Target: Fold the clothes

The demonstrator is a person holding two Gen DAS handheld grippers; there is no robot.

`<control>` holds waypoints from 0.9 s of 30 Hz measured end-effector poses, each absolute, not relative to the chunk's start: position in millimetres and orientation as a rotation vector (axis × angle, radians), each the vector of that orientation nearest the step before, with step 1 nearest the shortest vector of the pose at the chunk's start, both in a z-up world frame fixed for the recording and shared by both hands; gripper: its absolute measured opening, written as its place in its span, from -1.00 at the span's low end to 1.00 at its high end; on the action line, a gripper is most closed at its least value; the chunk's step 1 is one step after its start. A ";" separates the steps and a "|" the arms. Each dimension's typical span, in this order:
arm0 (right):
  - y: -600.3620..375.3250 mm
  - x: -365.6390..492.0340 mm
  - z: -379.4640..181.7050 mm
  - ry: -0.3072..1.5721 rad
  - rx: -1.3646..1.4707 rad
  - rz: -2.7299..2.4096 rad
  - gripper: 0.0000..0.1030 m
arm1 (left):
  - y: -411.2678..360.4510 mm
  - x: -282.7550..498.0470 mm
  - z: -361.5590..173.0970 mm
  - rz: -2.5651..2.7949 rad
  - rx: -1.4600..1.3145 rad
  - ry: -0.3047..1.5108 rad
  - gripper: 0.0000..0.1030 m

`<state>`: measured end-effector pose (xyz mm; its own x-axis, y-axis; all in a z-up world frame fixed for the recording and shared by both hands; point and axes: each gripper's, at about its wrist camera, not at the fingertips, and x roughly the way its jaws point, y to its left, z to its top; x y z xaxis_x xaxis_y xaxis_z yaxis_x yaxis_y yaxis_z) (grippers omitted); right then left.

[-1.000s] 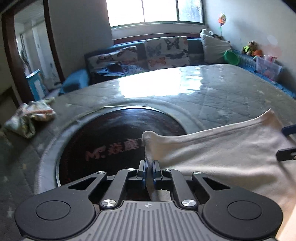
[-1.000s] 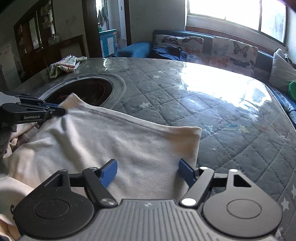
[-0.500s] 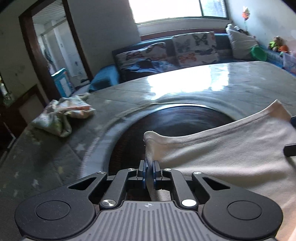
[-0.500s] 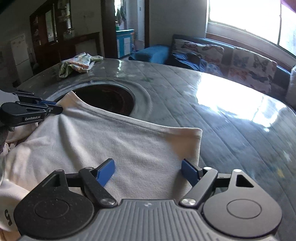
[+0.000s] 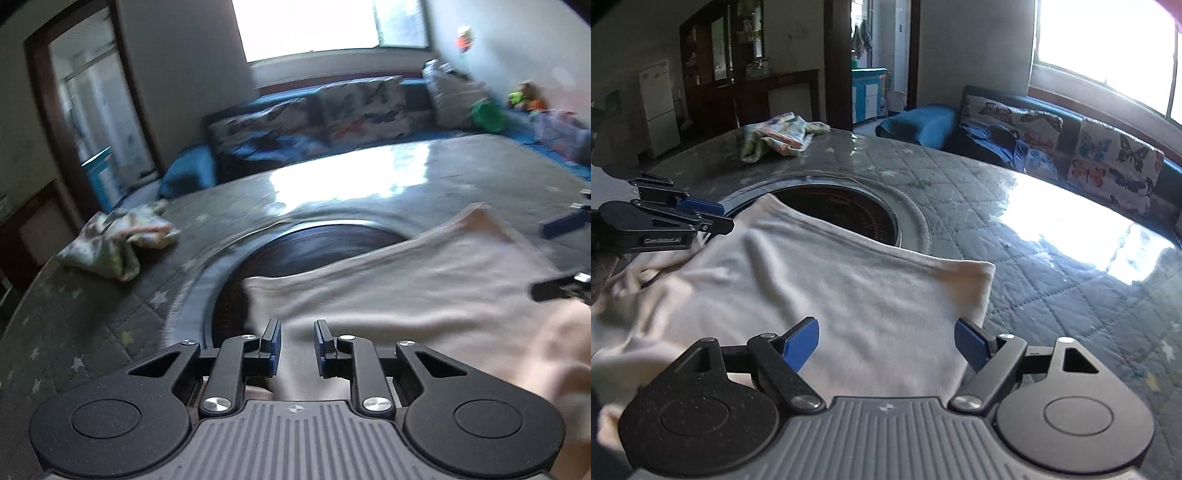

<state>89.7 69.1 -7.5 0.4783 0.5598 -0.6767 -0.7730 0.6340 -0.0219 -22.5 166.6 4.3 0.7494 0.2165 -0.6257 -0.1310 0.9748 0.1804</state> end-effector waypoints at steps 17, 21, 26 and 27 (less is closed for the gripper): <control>40.0 -16.7 23.2 0.694 -0.365 1.048 -0.13 | 61.6 -122.6 23.1 -0.167 0.207 0.710 -0.55; 50.1 -23.4 13.7 0.710 -0.371 1.062 -0.28 | 57.9 -119.2 10.6 -0.145 0.228 0.751 -0.55; 58.0 -27.4 -0.6 0.738 -0.398 1.052 -0.51 | 63.4 -120.7 -0.1 -0.144 0.218 0.776 -0.61; 58.6 -29.2 -3.2 0.739 -0.411 1.047 -0.58 | 62.7 -122.3 -0.6 -0.147 0.222 0.774 -0.64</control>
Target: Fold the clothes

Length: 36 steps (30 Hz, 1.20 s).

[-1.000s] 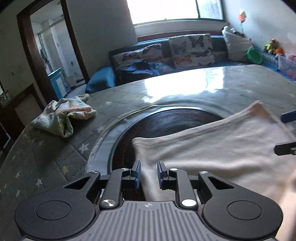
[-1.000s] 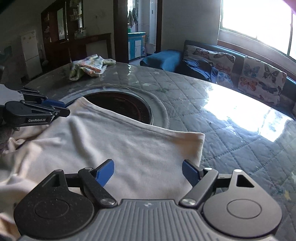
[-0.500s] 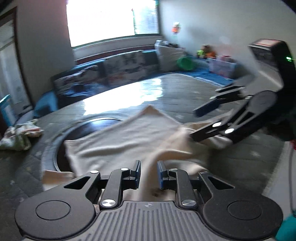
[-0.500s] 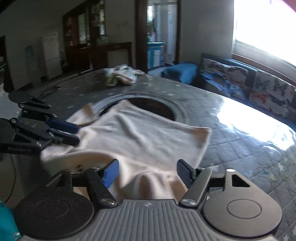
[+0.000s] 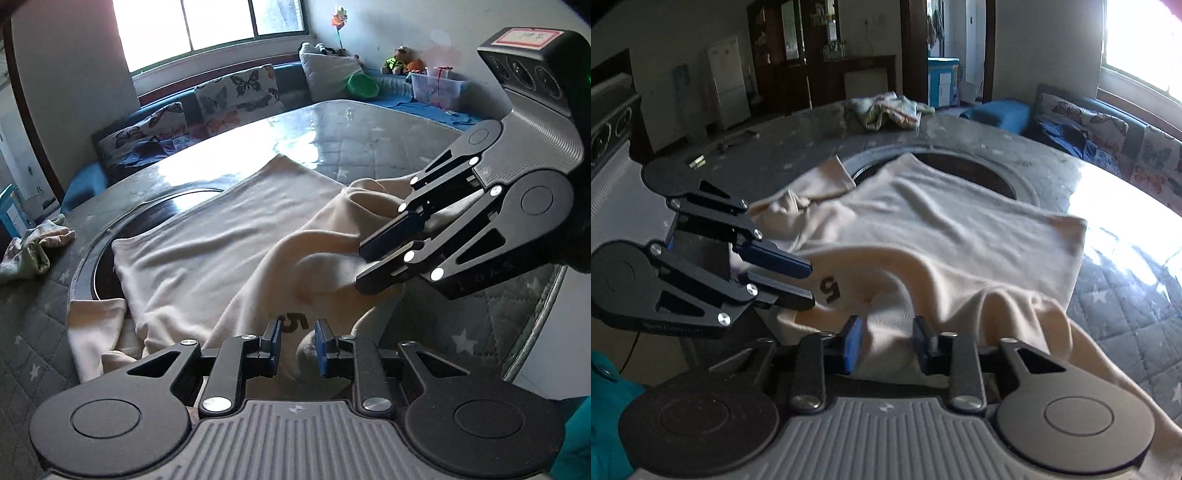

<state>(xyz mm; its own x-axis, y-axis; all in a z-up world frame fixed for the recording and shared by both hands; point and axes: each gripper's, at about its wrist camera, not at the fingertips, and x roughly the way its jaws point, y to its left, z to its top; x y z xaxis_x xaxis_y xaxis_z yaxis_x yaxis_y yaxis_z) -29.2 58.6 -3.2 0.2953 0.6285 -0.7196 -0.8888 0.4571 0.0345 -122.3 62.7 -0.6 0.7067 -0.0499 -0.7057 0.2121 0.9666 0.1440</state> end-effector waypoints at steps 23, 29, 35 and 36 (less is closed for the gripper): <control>45.6 -53.1 18.4 0.651 -0.454 1.011 -0.51 | 61.4 -127.3 7.7 -0.147 0.217 0.761 -0.54; 62.9 -40.1 0.4 0.689 -0.474 1.005 -0.71 | 56.9 -119.0 -5.1 -0.165 0.228 0.803 -0.76; 43.1 -50.8 16.8 0.649 -0.450 1.015 -0.95 | 62.5 -135.5 12.0 -0.186 0.208 0.735 -0.91; 38.7 -55.1 21.4 0.644 -0.449 1.026 -0.96 | 62.5 -141.1 16.5 -0.200 0.206 0.715 -0.92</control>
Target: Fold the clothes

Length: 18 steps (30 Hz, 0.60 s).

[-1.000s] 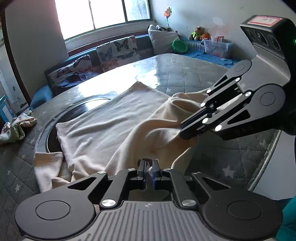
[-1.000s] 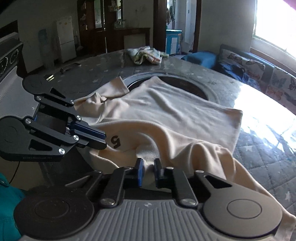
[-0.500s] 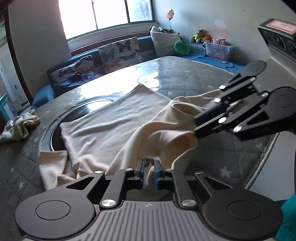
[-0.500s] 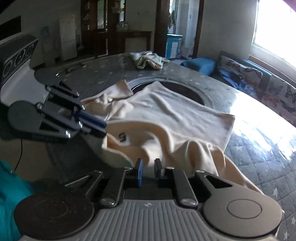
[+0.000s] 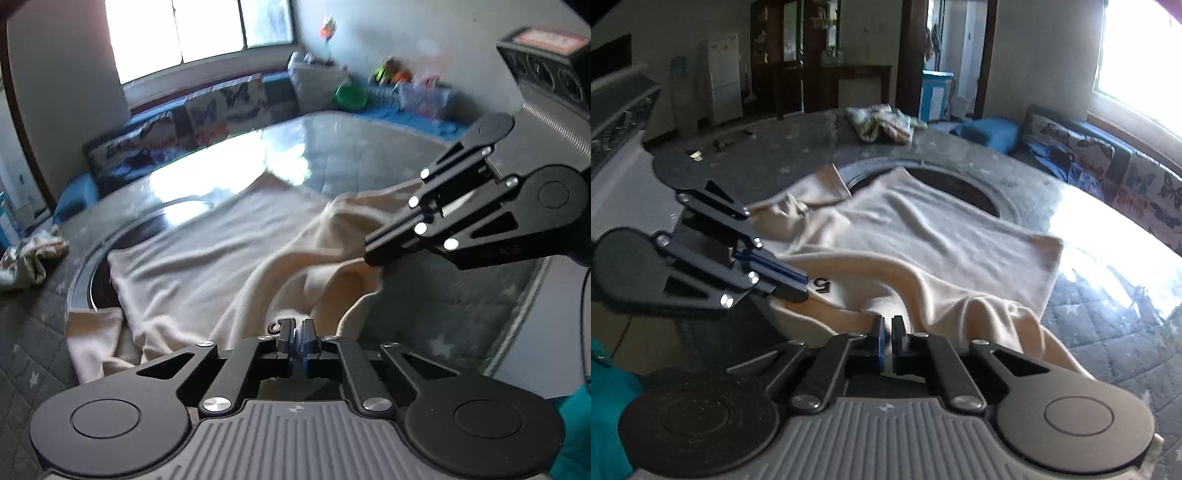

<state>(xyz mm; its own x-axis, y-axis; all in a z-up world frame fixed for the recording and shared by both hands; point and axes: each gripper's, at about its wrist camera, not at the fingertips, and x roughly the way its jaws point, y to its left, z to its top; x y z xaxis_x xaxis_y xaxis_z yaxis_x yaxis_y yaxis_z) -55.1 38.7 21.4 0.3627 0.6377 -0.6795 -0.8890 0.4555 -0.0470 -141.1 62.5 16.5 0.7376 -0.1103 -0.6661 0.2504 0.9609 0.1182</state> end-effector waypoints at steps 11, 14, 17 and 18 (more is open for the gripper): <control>12.3 -71.1 34.0 0.663 -0.441 0.999 -0.28 | 58.7 -171.6 15.1 -0.299 0.237 0.699 -0.90; -0.1 -55.6 29.8 0.677 -0.386 0.919 -0.08 | 57.5 -163.1 16.8 -0.269 0.232 0.681 -0.84; -20.1 -39.8 20.8 0.690 -0.329 0.801 0.12 | 48.8 -152.1 14.7 -0.281 0.235 0.665 -0.77; -28.7 -34.4 17.5 0.706 -0.302 0.766 0.13 | 45.1 -148.3 13.5 -0.289 0.237 0.660 -0.76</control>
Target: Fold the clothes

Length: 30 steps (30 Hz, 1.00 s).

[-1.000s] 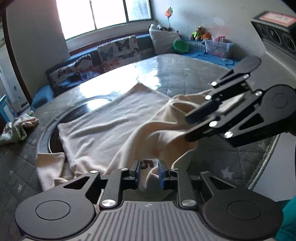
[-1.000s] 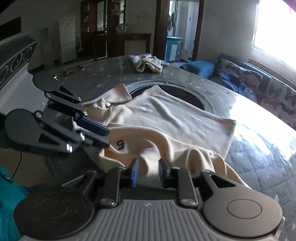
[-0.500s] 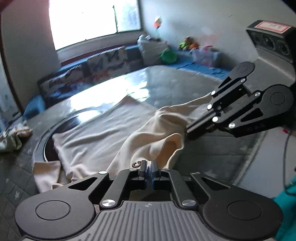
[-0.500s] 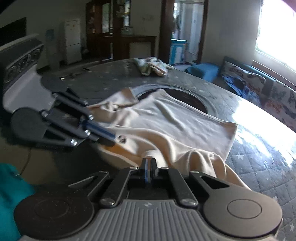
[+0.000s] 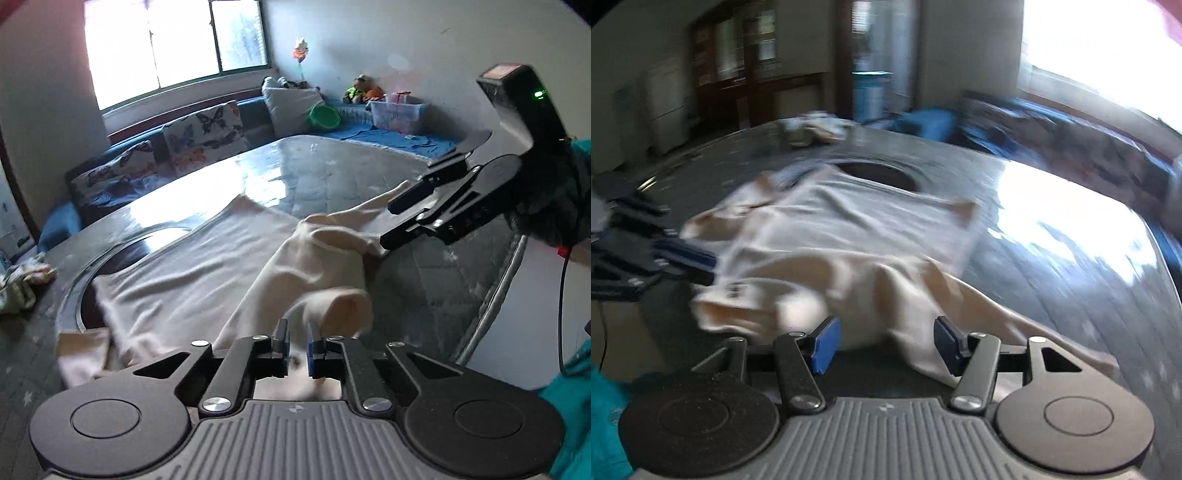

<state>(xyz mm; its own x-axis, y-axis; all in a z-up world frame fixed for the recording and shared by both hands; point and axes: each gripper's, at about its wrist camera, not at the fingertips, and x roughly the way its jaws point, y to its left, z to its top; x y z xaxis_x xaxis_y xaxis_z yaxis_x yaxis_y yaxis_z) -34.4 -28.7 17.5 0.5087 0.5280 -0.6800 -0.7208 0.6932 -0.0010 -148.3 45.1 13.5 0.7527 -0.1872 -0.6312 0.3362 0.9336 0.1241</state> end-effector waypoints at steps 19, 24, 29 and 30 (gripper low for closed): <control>-139.1 22.4 -13.8 0.759 -0.053 0.396 0.36 | 4.5 -112.3 -27.9 -0.368 0.477 0.652 -0.75; -143.0 29.9 -20.2 0.772 -0.027 0.373 0.36 | 9.9 -119.1 -14.0 -0.425 0.380 0.634 -0.94; -143.9 33.2 -26.8 0.785 -0.029 0.358 0.14 | 17.7 -132.8 -0.4 -0.537 0.296 0.632 -0.94; -144.0 34.3 -28.3 0.784 -0.030 0.350 0.09 | 17.5 -132.5 -4.1 -0.542 0.293 0.651 -0.94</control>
<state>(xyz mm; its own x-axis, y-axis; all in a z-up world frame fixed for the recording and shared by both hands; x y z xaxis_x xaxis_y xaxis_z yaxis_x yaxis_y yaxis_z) 34.3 -144.0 -28.3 0.6534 0.2973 -0.6962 -0.3193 0.9421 0.1027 -132.5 17.5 -4.1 0.6647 -0.3833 -0.6413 0.5613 0.8227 0.0901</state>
